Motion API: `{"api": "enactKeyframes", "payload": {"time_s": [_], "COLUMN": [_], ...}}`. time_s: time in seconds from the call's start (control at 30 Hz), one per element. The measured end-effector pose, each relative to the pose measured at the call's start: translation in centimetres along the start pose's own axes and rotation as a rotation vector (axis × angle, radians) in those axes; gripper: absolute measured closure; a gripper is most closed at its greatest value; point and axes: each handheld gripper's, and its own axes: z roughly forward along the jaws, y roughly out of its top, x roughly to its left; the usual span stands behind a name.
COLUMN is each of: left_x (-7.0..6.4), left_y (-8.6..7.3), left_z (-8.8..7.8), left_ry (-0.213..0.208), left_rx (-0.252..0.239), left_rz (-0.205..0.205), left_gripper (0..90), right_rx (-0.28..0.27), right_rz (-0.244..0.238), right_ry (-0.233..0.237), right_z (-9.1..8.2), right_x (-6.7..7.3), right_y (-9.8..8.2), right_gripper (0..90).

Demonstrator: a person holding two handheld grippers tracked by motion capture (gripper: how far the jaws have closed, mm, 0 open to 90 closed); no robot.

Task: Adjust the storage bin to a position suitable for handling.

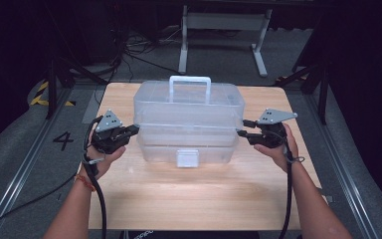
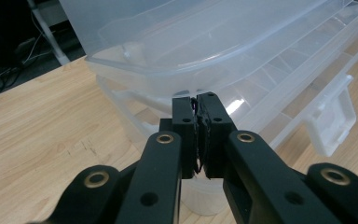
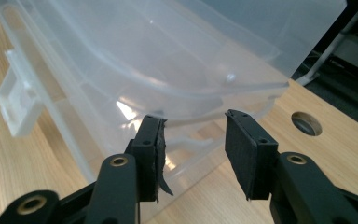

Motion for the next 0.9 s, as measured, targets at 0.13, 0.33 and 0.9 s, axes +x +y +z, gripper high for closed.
{"api": "enactKeyframes", "payload": {"time_s": [0.13,0.33,0.9], "left_x": [0.0,0.1,0.2], "left_y": [0.0,0.2,0.7], "left_z": [0.0,0.1,0.0], "left_ry": [0.0,0.004,0.005], "left_rx": [-0.001,0.001,0.003], "left_rz": [-0.001,-0.001,0.007], "left_gripper": [86.6,86.6,85.9], "right_rx": [-0.018,-0.004,-0.029], "right_rz": [0.007,0.022,0.029], "right_ry": [0.004,0.014,-0.02], "right_z": [0.1,0.1,0.1], "right_x": [-0.1,-0.3,-0.3], "right_y": [0.0,-0.8,-0.9], "right_gripper": [59.0,57.7,53.9]}}
